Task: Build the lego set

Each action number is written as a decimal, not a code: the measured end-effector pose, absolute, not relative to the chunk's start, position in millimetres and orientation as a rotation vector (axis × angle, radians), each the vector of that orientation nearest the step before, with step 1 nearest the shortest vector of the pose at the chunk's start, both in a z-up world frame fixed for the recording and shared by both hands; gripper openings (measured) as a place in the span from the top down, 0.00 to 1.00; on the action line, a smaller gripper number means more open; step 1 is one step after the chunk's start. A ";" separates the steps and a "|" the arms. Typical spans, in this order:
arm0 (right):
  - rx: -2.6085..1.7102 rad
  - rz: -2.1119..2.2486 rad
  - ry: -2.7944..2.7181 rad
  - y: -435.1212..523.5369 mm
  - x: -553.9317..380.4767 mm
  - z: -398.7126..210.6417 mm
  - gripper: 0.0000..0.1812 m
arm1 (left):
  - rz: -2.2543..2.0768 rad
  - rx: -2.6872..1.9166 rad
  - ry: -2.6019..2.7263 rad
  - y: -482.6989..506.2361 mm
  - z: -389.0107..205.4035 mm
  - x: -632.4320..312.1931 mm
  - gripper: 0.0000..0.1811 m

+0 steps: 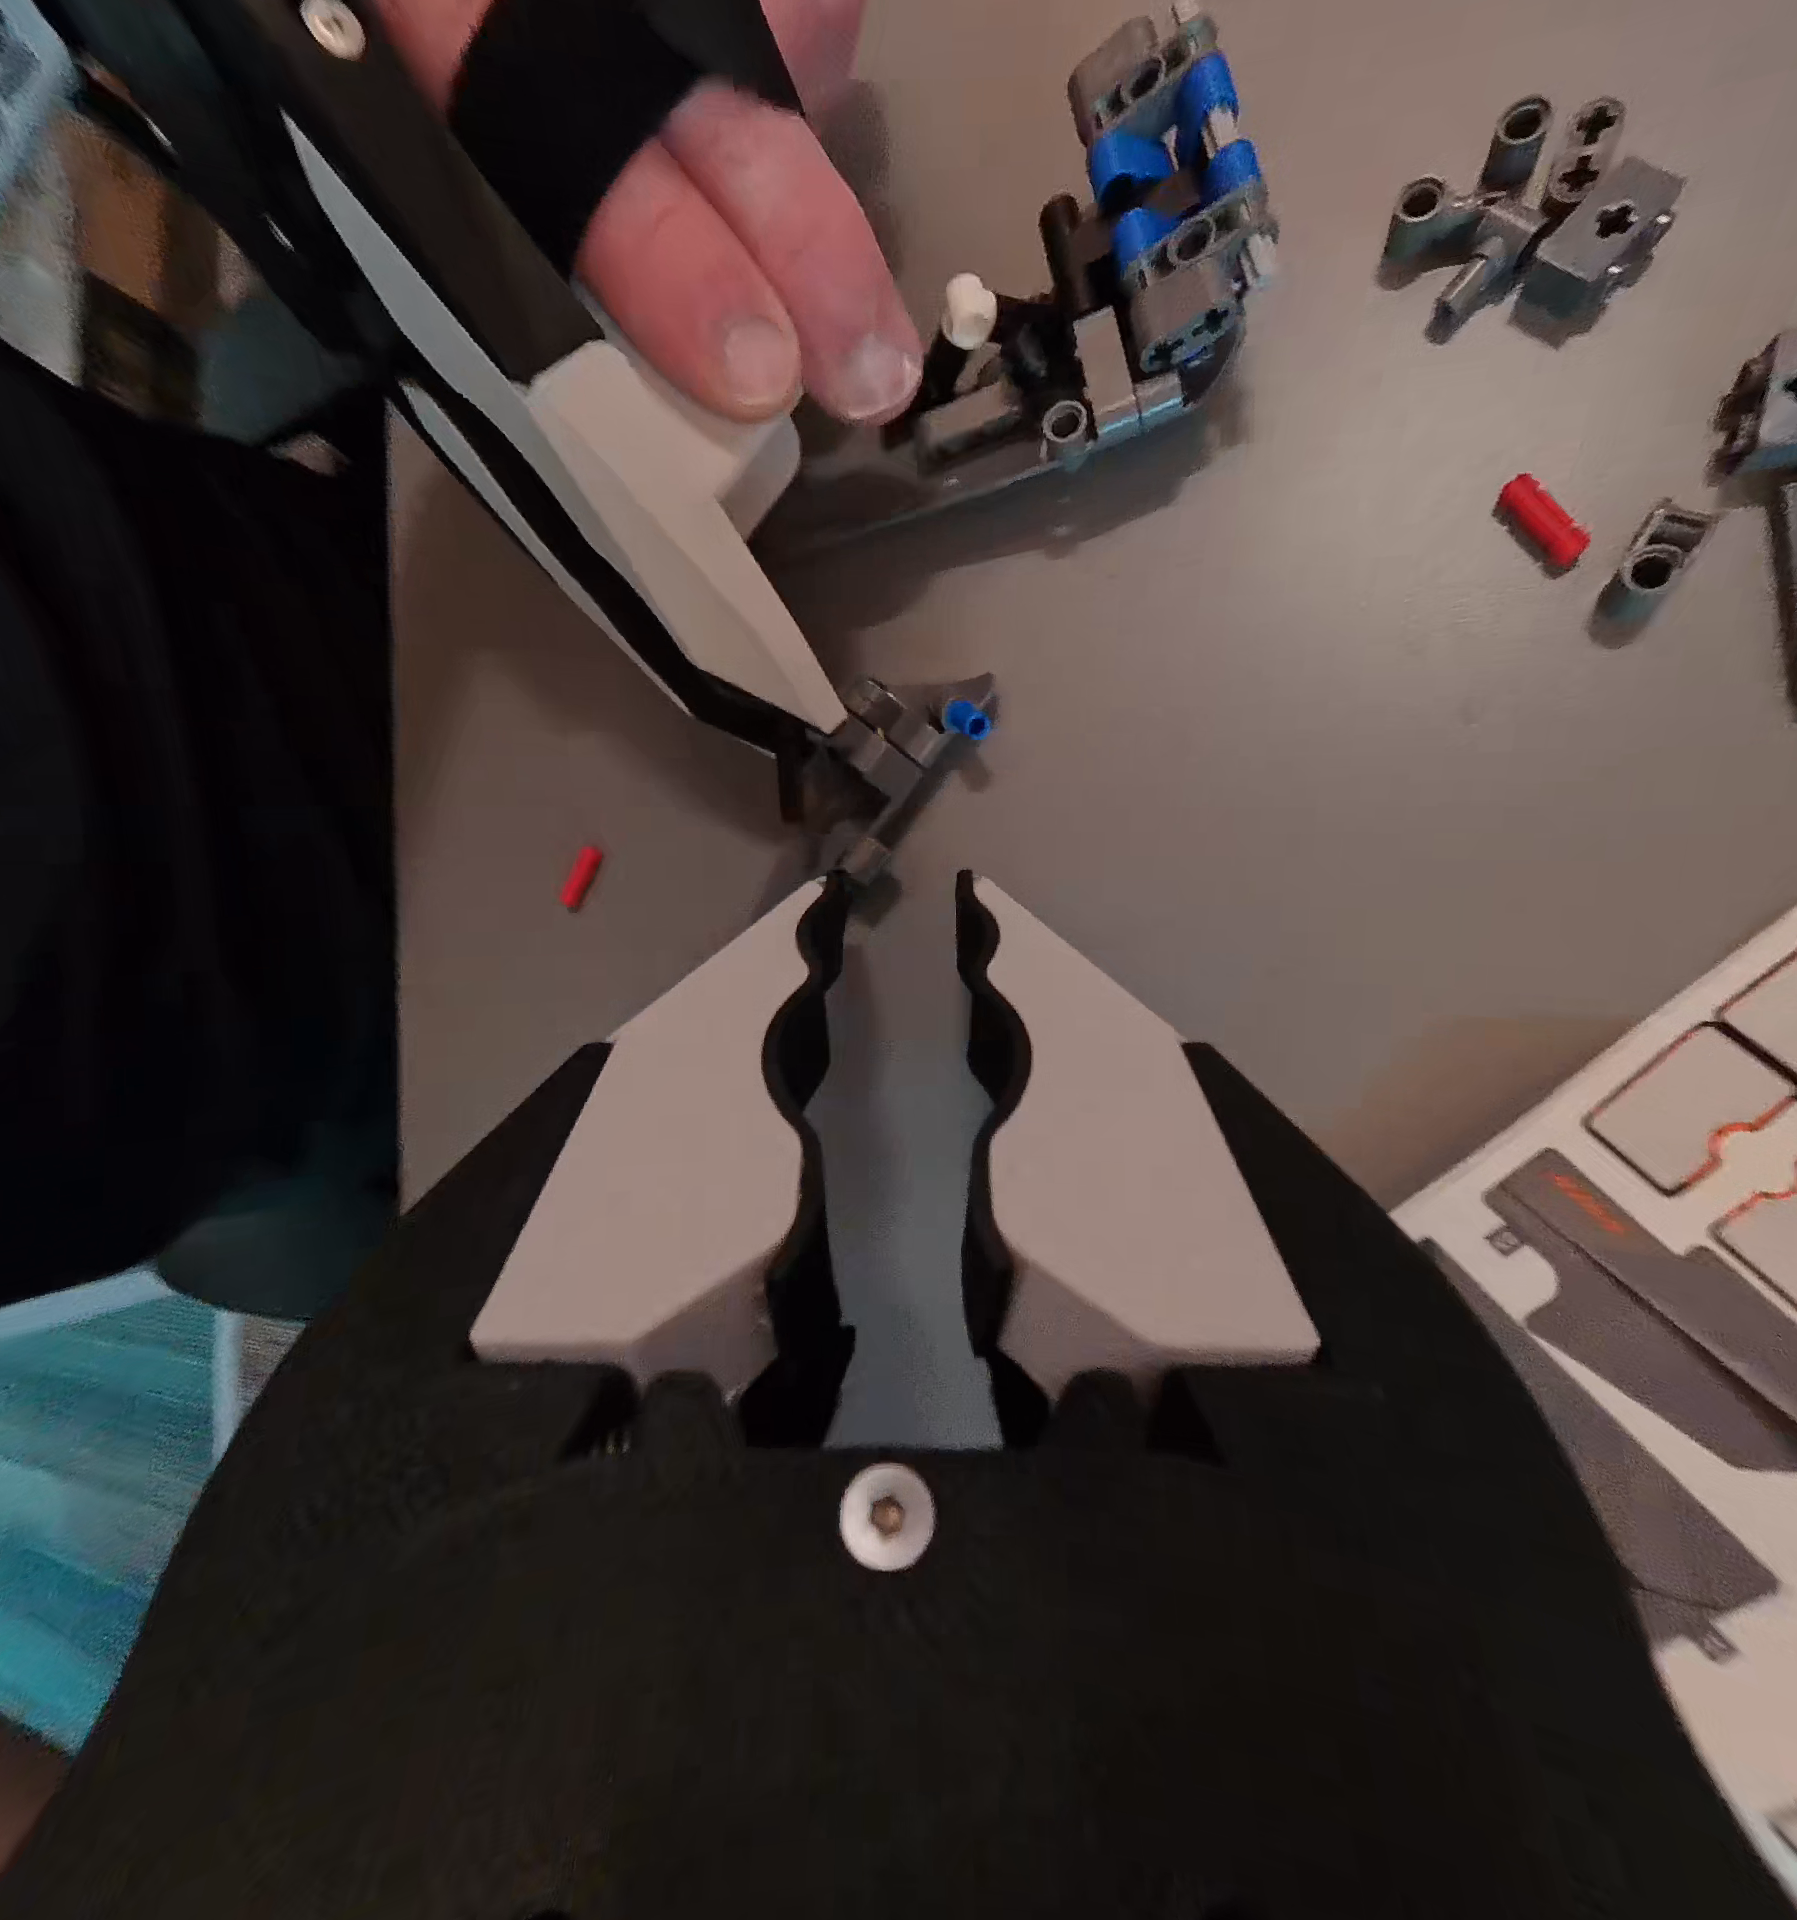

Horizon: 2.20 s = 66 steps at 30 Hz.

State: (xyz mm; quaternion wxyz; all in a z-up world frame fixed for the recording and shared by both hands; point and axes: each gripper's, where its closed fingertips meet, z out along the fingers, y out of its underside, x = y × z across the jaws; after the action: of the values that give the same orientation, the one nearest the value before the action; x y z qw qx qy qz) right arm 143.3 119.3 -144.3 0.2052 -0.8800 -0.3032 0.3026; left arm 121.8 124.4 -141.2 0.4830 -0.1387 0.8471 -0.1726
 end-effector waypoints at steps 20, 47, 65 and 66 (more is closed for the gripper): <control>-2.426 0.982 -0.714 123.5 137.8 -149.2 0.93 | -0.427 -0.337 2.069 124.0 -141.7 121.0 0.93; -2.346 1.168 -0.735 124.9 130.9 -143.3 0.96 | -0.434 -0.345 2.070 124.9 -142.5 122.1 0.93; -2.314 1.109 -0.834 122.0 133.1 -143.6 0.94 | -0.444 -0.351 2.069 124.3 -142.5 122.7 0.93; -2.307 1.099 -0.846 121.9 132.9 -143.6 0.94 | -0.445 -0.351 2.069 124.3 -142.5 122.7 0.93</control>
State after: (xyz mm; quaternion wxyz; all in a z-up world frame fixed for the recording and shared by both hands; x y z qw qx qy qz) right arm 132.9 121.9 -143.6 0.2230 -0.8355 -0.3064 0.3978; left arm 122.7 124.3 -142.5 0.4777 -0.1436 0.8473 -0.1822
